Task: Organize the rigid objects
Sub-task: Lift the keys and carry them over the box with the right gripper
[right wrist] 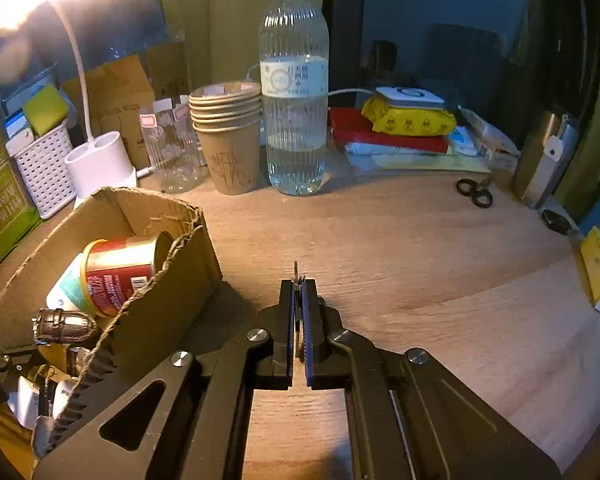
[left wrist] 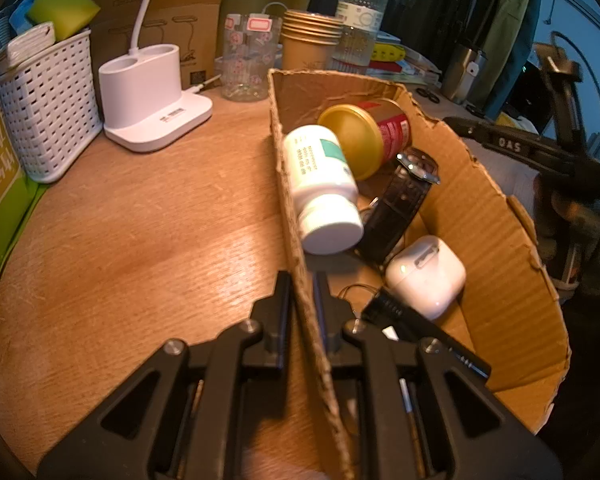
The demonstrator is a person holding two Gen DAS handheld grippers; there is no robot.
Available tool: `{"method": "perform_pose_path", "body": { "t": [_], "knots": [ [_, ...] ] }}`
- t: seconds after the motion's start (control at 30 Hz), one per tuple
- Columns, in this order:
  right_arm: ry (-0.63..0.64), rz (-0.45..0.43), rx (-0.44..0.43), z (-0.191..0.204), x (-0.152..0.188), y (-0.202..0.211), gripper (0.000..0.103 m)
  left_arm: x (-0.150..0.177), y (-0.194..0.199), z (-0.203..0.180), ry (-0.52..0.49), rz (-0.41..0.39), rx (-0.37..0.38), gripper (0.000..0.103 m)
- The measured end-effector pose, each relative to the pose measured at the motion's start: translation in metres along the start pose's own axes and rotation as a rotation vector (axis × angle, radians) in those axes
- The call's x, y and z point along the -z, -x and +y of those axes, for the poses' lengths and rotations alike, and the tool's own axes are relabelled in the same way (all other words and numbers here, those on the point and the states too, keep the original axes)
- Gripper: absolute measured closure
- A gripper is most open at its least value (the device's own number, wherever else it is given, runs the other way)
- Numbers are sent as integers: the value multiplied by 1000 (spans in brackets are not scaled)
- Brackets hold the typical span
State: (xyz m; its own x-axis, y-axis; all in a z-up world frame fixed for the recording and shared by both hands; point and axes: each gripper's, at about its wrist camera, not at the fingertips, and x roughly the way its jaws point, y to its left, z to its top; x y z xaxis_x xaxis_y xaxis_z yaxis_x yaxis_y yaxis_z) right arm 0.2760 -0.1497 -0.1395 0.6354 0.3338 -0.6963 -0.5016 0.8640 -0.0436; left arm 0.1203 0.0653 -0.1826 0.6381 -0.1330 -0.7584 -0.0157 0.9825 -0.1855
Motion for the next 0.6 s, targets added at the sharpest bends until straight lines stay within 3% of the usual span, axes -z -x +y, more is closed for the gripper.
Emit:
{"method": "perform_pose_path", "body": {
  "t": [0.6],
  "knots": [
    [75,-183,44,33,-11,87,99,0,0,-1,0,0,0,91]
  ]
}}
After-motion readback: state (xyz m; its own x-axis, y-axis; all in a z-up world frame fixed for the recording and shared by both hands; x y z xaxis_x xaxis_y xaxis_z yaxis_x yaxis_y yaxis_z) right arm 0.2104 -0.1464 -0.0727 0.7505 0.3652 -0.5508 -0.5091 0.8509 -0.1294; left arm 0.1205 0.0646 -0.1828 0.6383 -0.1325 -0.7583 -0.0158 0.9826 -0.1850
